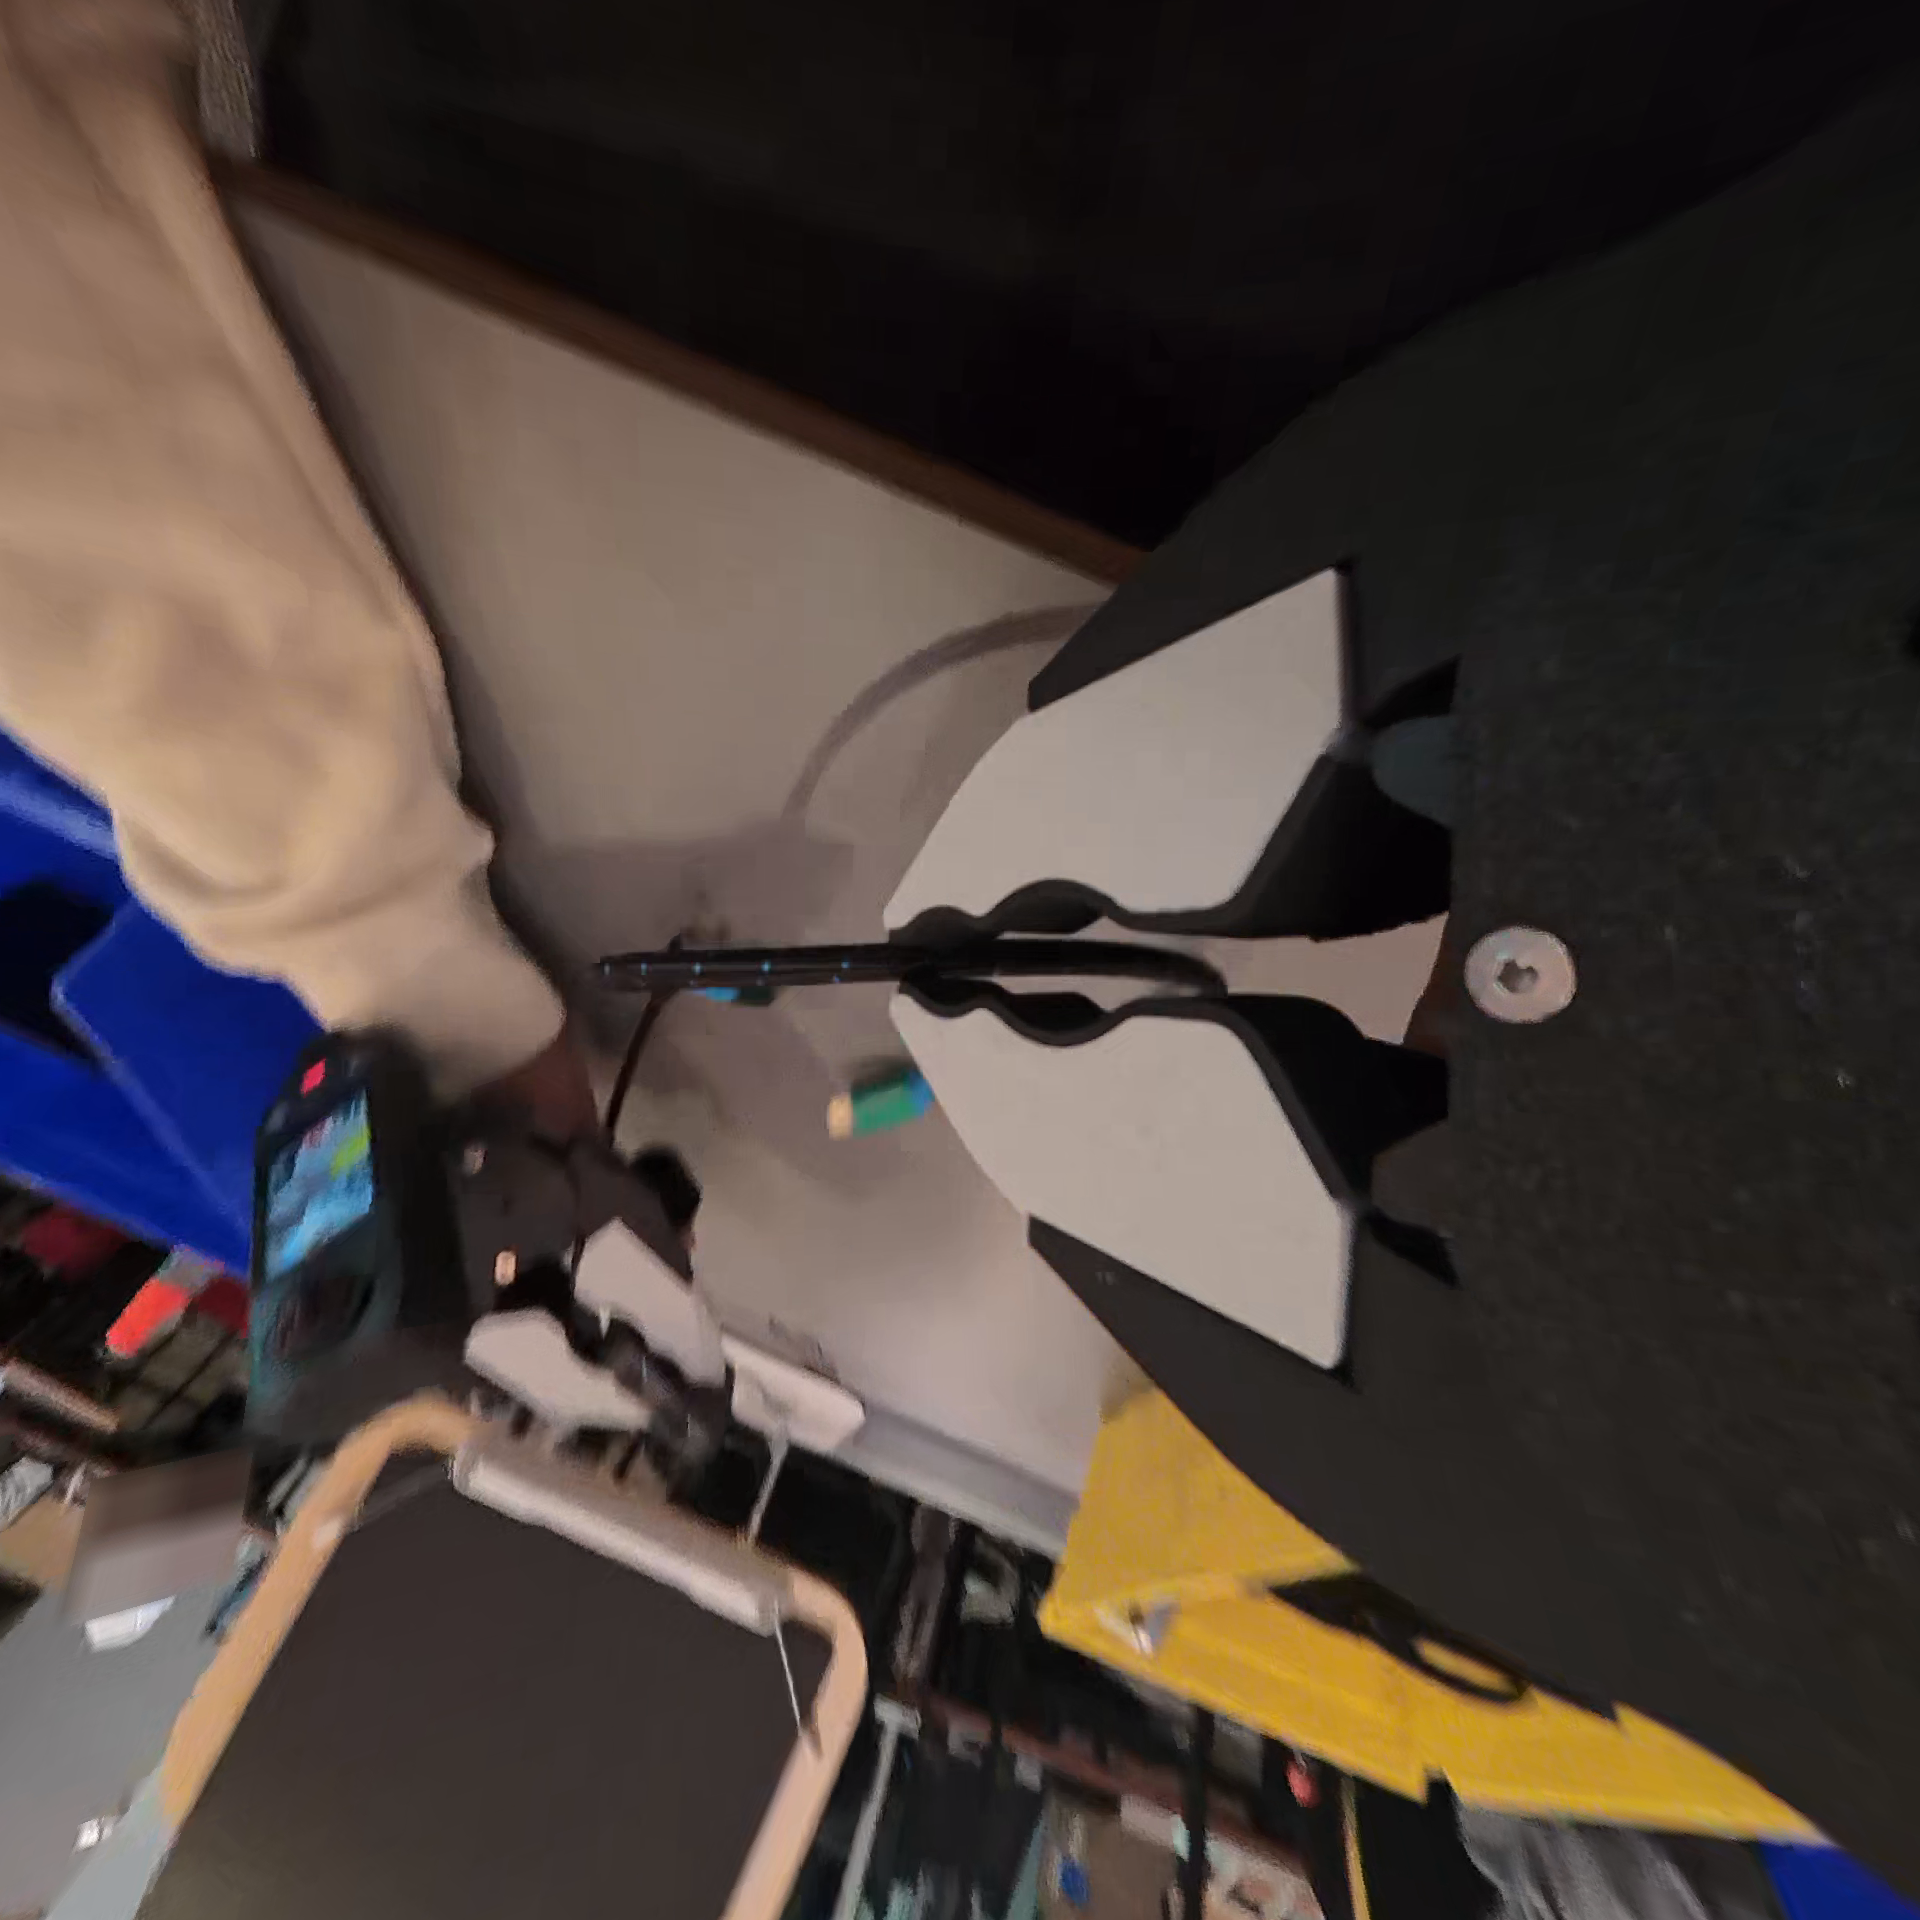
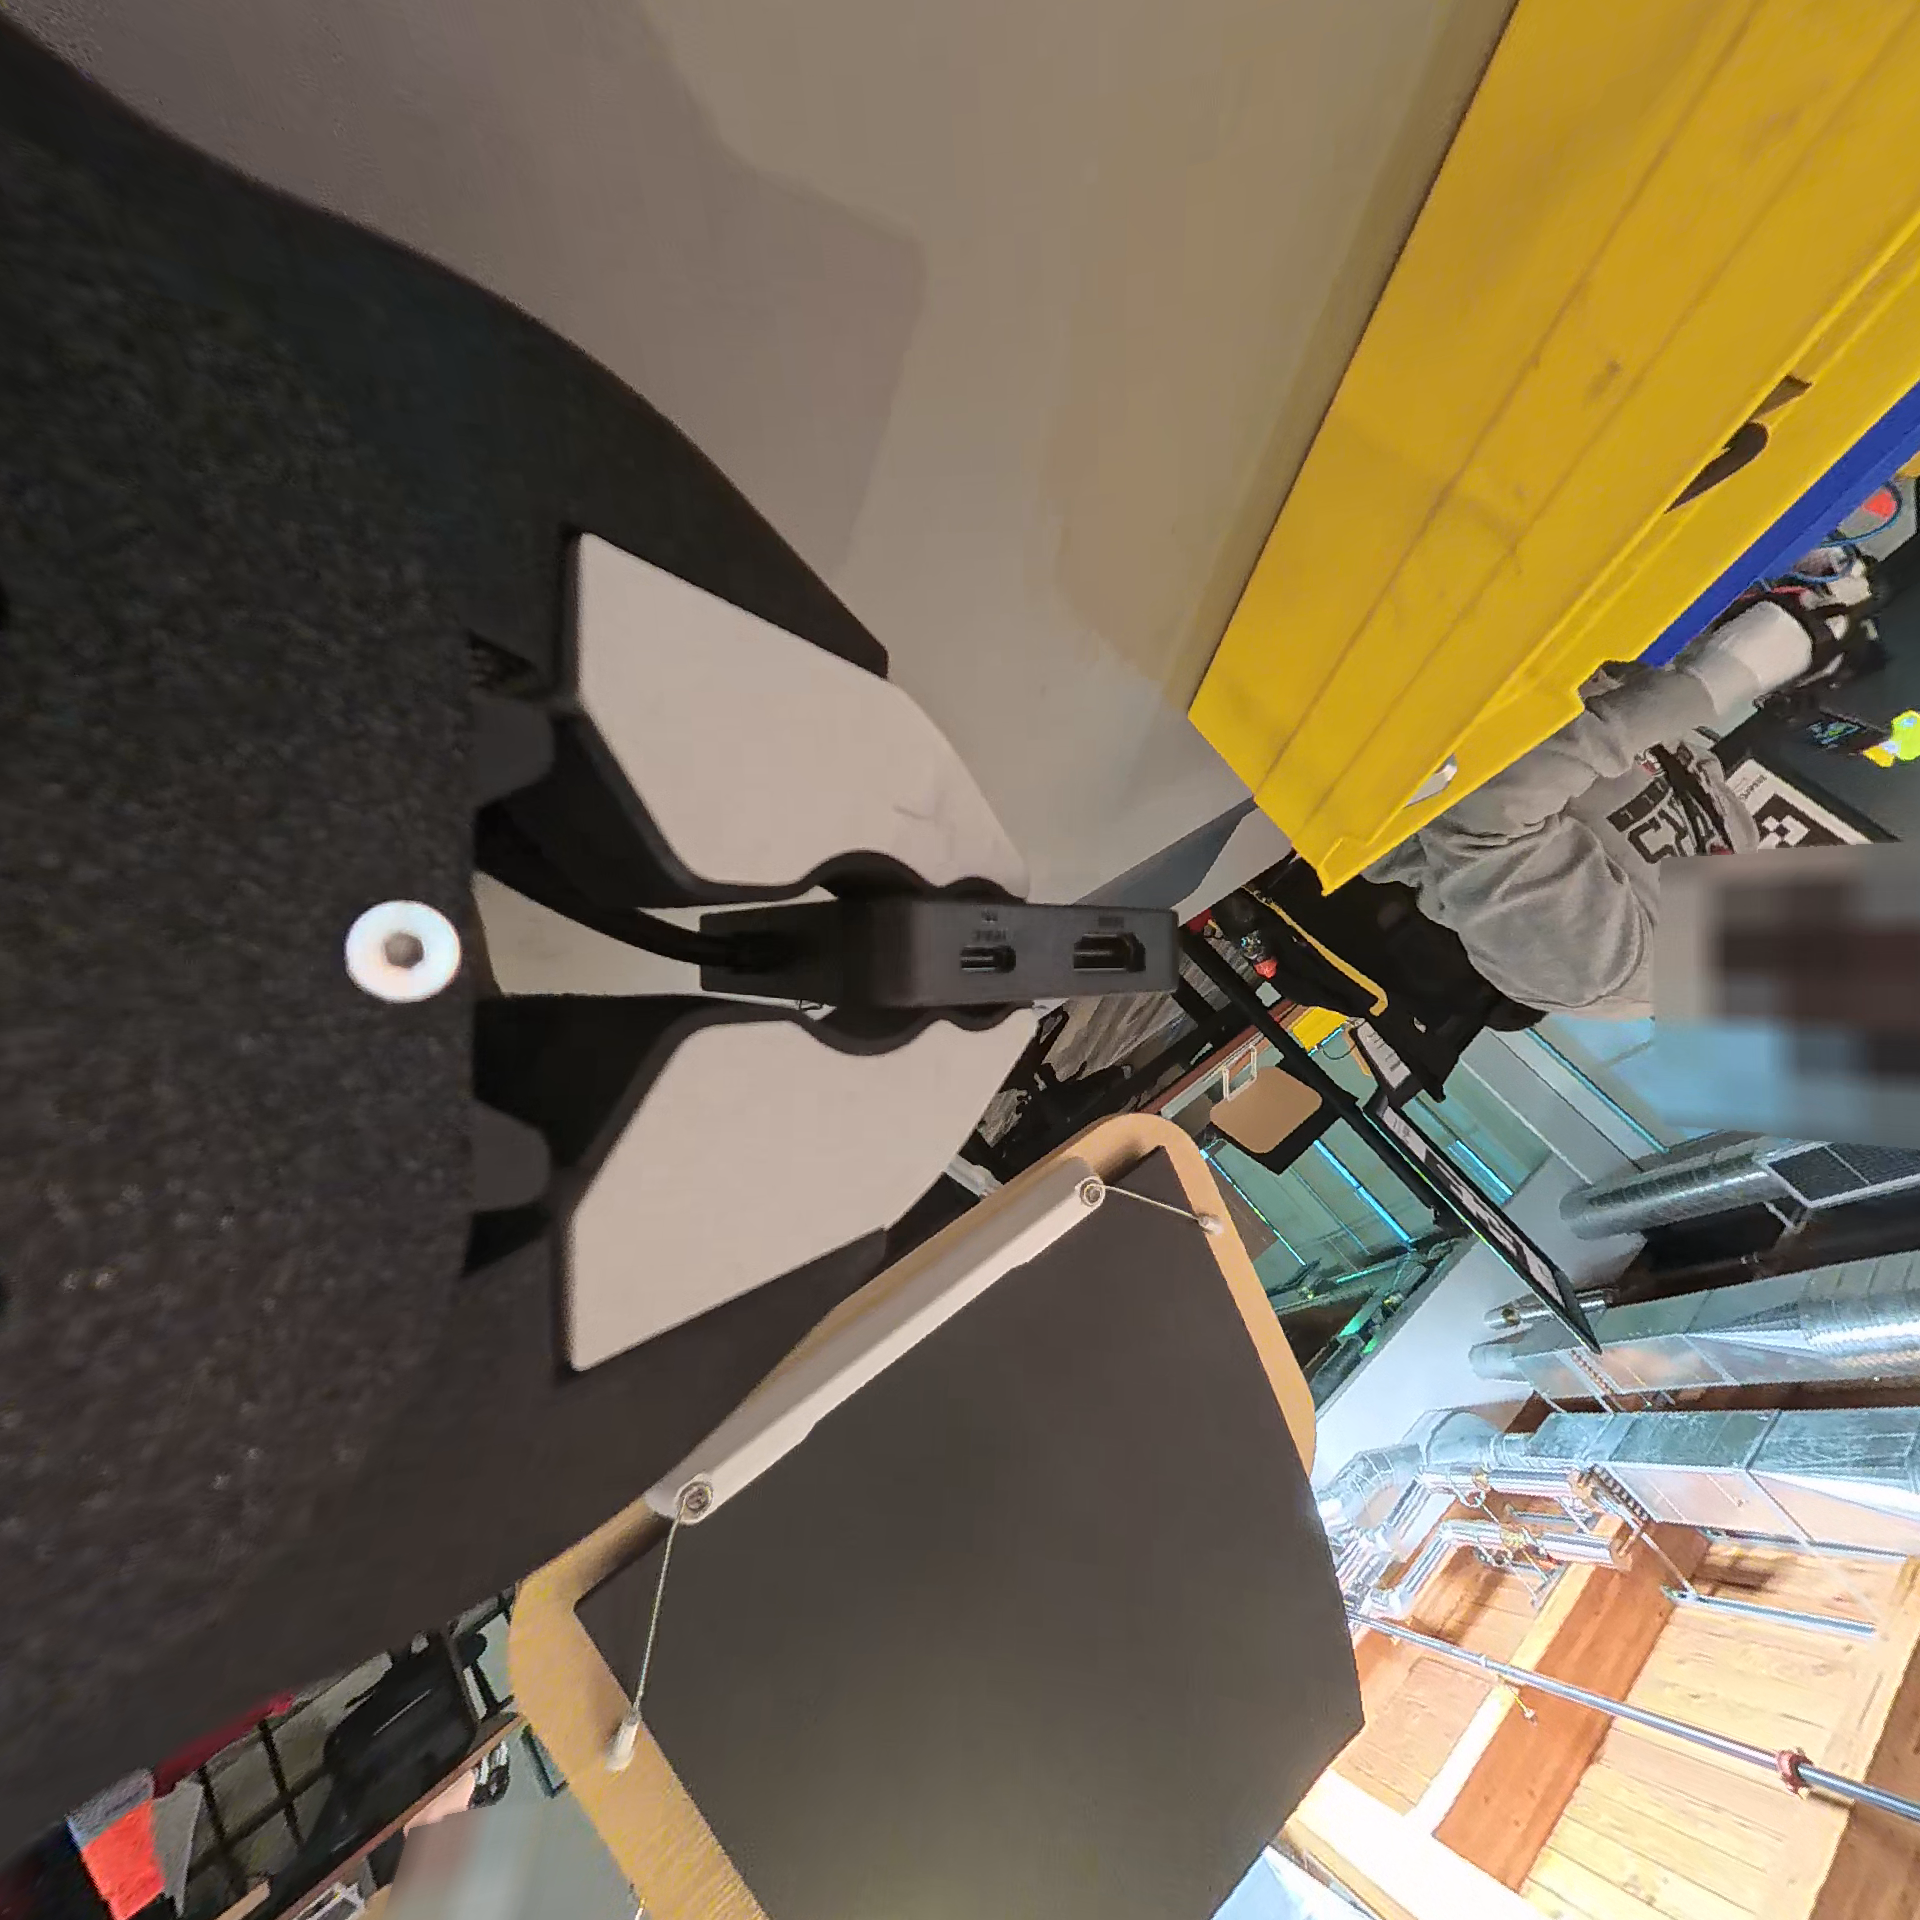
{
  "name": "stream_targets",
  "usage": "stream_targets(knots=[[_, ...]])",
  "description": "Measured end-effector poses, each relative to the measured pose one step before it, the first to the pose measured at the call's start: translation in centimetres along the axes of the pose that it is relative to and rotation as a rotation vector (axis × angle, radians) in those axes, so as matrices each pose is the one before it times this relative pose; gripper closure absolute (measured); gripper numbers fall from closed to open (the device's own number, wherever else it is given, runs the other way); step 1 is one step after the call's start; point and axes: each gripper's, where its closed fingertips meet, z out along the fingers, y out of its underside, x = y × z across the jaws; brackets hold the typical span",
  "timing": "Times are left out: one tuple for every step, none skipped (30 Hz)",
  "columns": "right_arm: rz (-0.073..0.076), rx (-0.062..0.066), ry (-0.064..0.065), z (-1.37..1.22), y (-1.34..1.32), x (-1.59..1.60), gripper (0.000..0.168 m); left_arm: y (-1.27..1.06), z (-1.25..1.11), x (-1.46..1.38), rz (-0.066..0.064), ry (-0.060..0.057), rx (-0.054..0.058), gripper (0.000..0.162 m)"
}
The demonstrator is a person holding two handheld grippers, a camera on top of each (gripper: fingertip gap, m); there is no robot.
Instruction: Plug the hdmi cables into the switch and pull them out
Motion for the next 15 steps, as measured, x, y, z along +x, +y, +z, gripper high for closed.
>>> stream_targets(knots=[[0.0008, 0.0033, -0.0018, -0.056, -0.031, 0.0, 0.154, 0.396, 0.636, 1.409, -0.0027, 0.048, -0.0107, 0.157], [0.0013, 0.0009, -0.0019, -0.015, -0.002, -0.01, 0.154, 0.54, 0.59, 0.935, 0.0015, 0.0251, -0.0195, 0.157], [0.0006, 0.0001, 0.0021, 0.019, -0.002, 0.035, 0.154, 0.609, 0.462, 0.614, 0.0071, 0.0134, -0.0211, 0.157], [0.0014, -0.0013, -0.0014, 0.041, 0.037, 0.001, 0.154, 0.729, 0.376, 0.426, 0.0047, 0.0141, -0.0279, 0.157], [0.0012, -0.0027, -0.0043, 0.039, 0.066, -0.039, 0.154, 0.774, 0.301, 0.197, -0.0053, 0.0108, -0.0303, 0.157], [-0.0005, -0.0008, 0.0017, 0.017, 0.05, 0.048, 0.154, 0.753, 0.264, 0.16, -0.0143, 0.0164, -0.0281, 0.158], [0.0045, 0.0004, -0.0015, 0.005, 0.039, 0.032, 0.154, 0.733, 0.205, 0.164, -0.0183, 0.0197, -0.0268, 0.158], [0.0053, -0.0011, -0.0071, 0.026, 0.077, -0.029, 0.154, 0.675, 0.138, -0.006, -0.0203, 0.0102, -0.0238, 0.158], [-0.0012, -0.0017, -0.0115, 0.018, 0.131, -0.118, 0.154, 0.709, 0.075, -0.102, -0.0214, 0.0069, -0.0251, 0.158], [-0.0068, -0.0028, -0.0086, 0.009, 0.142, -0.1, 0.154, 0.676, -0.006, -0.302, -0.0207, -0.0031, -0.0204, 0.159], [-0.0055, -0.0045, 0.0019, -0.006, 0.118, 0.052, 0.154, 0.577, -0.093, -0.434, -0.0188, -0.0108, -0.0107, 0.159], [0.0027, -0.0006, 0.0049, -0.016, 0.031, 0.123, 0.154, 0.581, -0.174, -0.382, -0.0165, -0.0054, -0.0095, 0.159], [0.0069, 0.0032, -0.0004, -0.011, -0.032, 0.039, 0.154, 0.551, -0.262, -0.289, -0.0161, -0.0004, -0.005, 0.159], [0.0021, -0.0003, 0.0001, 0.003, 0.016, 0.025, 0.154, 0.485, -0.313, -0.121, -0.0211, 0.0102, 0.0023, 0.159], [-0.0019, -0.0008, 0.0012, 0.007, 0.022, 0.011, 0.154, 0.385, -0.361, 0.068, -0.0295, 0.0213, 0.0102, 0.159]])
